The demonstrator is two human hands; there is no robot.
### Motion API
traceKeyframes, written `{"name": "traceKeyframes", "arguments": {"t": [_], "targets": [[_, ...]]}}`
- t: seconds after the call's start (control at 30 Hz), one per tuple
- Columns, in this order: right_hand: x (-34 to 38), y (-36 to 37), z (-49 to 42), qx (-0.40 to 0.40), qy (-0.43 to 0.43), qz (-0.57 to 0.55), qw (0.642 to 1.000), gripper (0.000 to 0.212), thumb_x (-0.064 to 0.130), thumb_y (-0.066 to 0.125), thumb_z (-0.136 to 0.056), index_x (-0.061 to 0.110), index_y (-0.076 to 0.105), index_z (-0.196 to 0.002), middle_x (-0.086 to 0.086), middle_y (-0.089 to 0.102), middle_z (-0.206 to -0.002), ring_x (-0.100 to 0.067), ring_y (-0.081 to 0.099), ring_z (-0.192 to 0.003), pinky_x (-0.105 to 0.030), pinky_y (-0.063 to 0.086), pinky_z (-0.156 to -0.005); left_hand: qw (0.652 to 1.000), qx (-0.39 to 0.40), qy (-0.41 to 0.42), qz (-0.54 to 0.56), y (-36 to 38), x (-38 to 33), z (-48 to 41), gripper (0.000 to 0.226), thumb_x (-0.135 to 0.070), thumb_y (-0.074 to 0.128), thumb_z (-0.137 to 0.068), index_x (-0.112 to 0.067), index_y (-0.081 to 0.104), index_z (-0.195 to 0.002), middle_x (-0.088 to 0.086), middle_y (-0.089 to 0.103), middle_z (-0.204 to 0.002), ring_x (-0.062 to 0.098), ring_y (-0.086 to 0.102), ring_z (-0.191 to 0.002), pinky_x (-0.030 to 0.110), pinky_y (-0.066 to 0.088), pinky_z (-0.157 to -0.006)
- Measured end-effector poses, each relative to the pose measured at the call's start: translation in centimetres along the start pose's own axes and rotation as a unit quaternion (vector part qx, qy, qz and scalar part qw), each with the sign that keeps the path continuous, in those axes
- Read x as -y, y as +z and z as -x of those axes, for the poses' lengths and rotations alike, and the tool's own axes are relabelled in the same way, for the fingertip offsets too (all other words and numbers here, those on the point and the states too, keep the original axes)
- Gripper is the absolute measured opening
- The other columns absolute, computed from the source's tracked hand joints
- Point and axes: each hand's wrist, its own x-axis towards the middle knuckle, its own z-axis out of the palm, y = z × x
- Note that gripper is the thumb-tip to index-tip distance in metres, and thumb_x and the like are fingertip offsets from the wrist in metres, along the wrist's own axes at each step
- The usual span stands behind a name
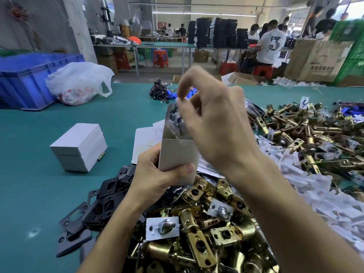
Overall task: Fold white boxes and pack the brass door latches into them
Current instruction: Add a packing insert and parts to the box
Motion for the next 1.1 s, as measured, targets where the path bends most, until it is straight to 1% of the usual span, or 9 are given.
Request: {"name": "traceKeyframes", "arguments": {"t": [0.1, 0.2, 0.3, 0.4, 0.53, 0.7, 0.8, 0.97, 1.1], "targets": [[-0.4, 0.8, -0.1, 0.004, -0.019, 0.023, 1.0, 0.006, 0.014, 0.059, -0.096, 0.011, 0.055, -0.098, -0.009, 0.06, -0.065, -0.035, 0.055, -0.061, -0.046, 0.049, -0.057, 1.0, -0.003, -0.002, -0.004, -0.1, 0.1, 0.0, 0.031, -0.015, 0.09, -0.063, -0.02, 0.077, -0.091, 0.004, 0.076, -0.082, 0.011, 0.068, -0.07, 0.021, 0.054, -0.058], [-1.1, 1.0, -0.3, -0.042, -0.006, 0.026, 0.999, 0.004, 0.008, 0.057, -0.095, 0.009, 0.053, -0.095, -0.01, 0.058, -0.062, -0.038, 0.053, -0.059, -0.047, 0.047, -0.056, 1.0, -0.011, -0.005, -0.002, -0.1, 0.2, 0.0, 0.033, -0.031, 0.087, -0.06, -0.023, 0.077, -0.091, 0.002, 0.076, -0.083, 0.009, 0.067, -0.072, 0.021, 0.053, -0.06], [-1.1, 1.6, -0.3, -0.055, 0.007, 0.06, 0.997, 0.009, 0.001, 0.054, -0.091, 0.009, 0.054, -0.095, -0.011, 0.06, -0.067, -0.037, 0.054, -0.061, -0.046, 0.047, -0.058, 1.0, -0.007, 0.003, -0.014, 0.0, 0.3, -0.1, 0.032, -0.032, 0.086, -0.061, -0.023, 0.076, -0.09, 0.0, 0.074, -0.08, 0.009, 0.065, -0.07, 0.021, 0.052, -0.06], [-0.8, 2.5, 0.1, 0.009, 0.034, 0.069, 0.997, 0.004, 0.01, 0.054, -0.094, 0.012, 0.054, -0.097, -0.01, 0.064, -0.075, -0.038, 0.057, -0.07, -0.044, 0.05, -0.066, 1.0, 0.002, 0.016, -0.021, 0.0, 0.3, -0.1, 0.023, -0.031, 0.084, -0.063, -0.032, 0.075, -0.084, -0.006, 0.071, -0.073, 0.006, 0.062, -0.066, 0.021, 0.051, -0.057], [-0.8, 2.2, 0.2, 0.078, 0.085, 0.048, 0.992, 0.01, 0.028, 0.058, -0.095, 0.019, 0.064, -0.096, -0.001, 0.069, -0.089, -0.029, 0.061, -0.09, -0.041, 0.051, -0.079, 1.0, -0.011, 0.013, -0.009, -0.1, 0.4, -0.1, 0.026, -0.03, 0.084, -0.063, -0.029, 0.076, -0.087, -0.001, 0.074, -0.077, 0.011, 0.065, -0.07, 0.027, 0.055, -0.061], [-1.1, 0.4, 0.0, 0.186, 0.098, -0.008, 0.978, 0.025, 0.032, 0.068, -0.087, 0.024, 0.072, -0.11, 0.007, 0.071, -0.104, -0.017, 0.06, -0.103, -0.034, 0.049, -0.089, 1.0, -0.021, 0.002, -0.017, -0.2, 0.5, -0.1, 0.024, -0.017, 0.087, -0.066, -0.022, 0.073, -0.085, 0.0, 0.071, -0.075, 0.01, 0.064, -0.068, 0.023, 0.052, -0.058], [-1.2, -0.2, -0.1, 0.239, 0.084, -0.013, 0.967, 0.026, 0.029, 0.069, -0.089, 0.023, 0.067, -0.114, 0.004, 0.069, -0.102, -0.019, 0.058, -0.103, -0.035, 0.048, -0.091, 1.0, -0.023, 0.002, -0.009, -0.1, 0.4, -0.1, 0.025, -0.028, 0.086, -0.062, -0.029, 0.074, -0.083, -0.004, 0.07, -0.073, 0.005, 0.063, -0.064, 0.019, 0.049, -0.054], [-0.7, 0.5, -0.1, 0.156, 0.125, -0.042, 0.979, 0.029, 0.03, 0.077, -0.082, 0.018, 0.056, -0.098, 0.005, 0.063, -0.088, -0.024, 0.059, -0.099, -0.041, 0.051, -0.082, 0.999, -0.037, -0.021, -0.008, -0.4, 0.7, -0.2, 0.042, -0.02, 0.09, -0.064, -0.015, 0.07, -0.101, 0.011, 0.074, -0.09, 0.026, 0.071, -0.079, 0.027, 0.056, -0.061], [-0.6, 0.9, -0.3, 0.11, 0.174, -0.078, 0.975, 0.016, 0.032, 0.079, -0.08, 0.022, 0.067, -0.08, 0.003, 0.069, -0.088, -0.023, 0.064, -0.097, -0.042, 0.055, -0.082, 0.999, -0.033, -0.01, -0.002, -0.6, 0.8, -0.2, 0.04, -0.012, 0.087, -0.068, -0.011, 0.07, -0.104, 0.01, 0.075, -0.09, 0.02, 0.072, -0.075, 0.025, 0.056, -0.057]]}}
